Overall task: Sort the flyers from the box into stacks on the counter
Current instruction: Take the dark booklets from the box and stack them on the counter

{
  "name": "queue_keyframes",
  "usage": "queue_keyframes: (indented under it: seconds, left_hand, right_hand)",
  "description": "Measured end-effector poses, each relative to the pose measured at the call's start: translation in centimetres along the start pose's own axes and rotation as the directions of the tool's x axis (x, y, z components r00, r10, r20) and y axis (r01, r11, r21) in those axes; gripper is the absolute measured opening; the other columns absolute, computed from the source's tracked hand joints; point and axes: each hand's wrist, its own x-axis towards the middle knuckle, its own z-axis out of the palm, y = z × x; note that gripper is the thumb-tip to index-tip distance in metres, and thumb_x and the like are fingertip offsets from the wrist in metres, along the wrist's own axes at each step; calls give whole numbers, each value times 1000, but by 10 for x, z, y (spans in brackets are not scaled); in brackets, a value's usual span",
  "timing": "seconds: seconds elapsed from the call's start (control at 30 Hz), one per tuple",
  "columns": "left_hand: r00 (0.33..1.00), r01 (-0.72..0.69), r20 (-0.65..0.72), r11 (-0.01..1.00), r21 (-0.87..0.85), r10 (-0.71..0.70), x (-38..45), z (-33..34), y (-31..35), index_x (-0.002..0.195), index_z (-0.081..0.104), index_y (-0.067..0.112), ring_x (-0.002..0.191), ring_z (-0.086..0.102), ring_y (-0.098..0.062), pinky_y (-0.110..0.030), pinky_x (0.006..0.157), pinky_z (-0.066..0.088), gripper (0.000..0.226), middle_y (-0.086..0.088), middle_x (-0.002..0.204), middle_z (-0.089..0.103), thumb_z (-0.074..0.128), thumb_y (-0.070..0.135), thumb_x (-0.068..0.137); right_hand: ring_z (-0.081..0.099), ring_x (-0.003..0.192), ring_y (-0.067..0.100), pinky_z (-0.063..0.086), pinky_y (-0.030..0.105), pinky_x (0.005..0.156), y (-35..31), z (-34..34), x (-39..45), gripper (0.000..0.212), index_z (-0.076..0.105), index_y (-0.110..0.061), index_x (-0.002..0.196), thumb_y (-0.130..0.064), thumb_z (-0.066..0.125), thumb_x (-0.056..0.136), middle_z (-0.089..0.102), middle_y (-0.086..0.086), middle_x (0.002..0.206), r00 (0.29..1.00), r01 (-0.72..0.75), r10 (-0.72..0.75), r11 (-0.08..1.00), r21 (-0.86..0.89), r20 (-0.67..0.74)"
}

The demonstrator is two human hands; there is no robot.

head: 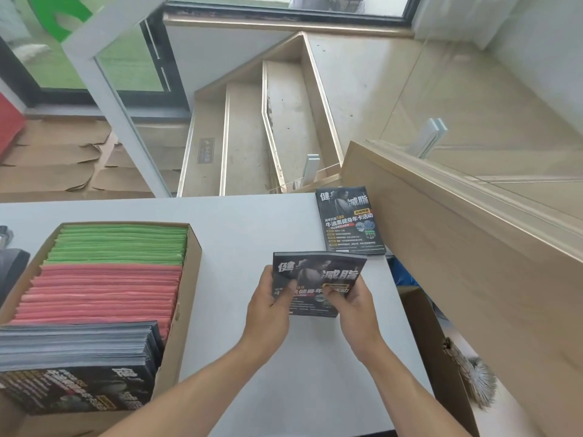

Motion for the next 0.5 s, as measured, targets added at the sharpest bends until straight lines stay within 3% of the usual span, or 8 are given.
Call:
queue_keyframes:
  seconds: [0.1,0.2,0.33,0.43,0.5]
  left_hand:
    - [999,51,-2,999,13,-51,26,12,15,108,59,29,89,70,-5,-18,71,53,12,11,99,74,56,19,103]
    - [996,81,-27,996,22,-81,57,29,36,106,57,26,89,70,-10,-25,70,54,6,7,101,72,54,22,103]
    - [976,209,-45,975,-73,-212,110,59,57,110,56,23,87,70,-15,-32,65,57,9,1,105,70,50,28,106]
    - [928,368,-22,922,-122,-373,151,80,62,121,49,19,86,71,-21,-34,65,57,18,-7,108,67,48,27,106]
    - [915,402,16,911,-94,-403,171,90,63,124,40,19,83,70,-21,-31,60,54,23,-7,104,64,50,20,103]
  right_hand:
    - [70,102,13,59,32,78,-11,-2,15,37,57,-30,121,-4,62,96,72,-8,109,999,-3,1,999,-37,-47]
    - [72,90,7,57,22,62,-32,-9,41,30,54,-28,121,-12,63,98,71,-7,105,996,-20,15,998,-57,-87]
    - [71,84,7,58,25,60,-56,-30,88,26,47,-28,118,-21,62,99,65,-10,105,985,-39,8,982,-183,-171]
    - [64,83,2,48,15,57,-58,-43,121,31,50,-27,126,-17,58,99,61,-15,101,976,-90,12,931,-353,-219]
    - [62,90,7,49,23,67,-55,-48,141,37,53,-25,132,-13,54,97,61,-12,103,963,-114,-12,887,-447,-268]
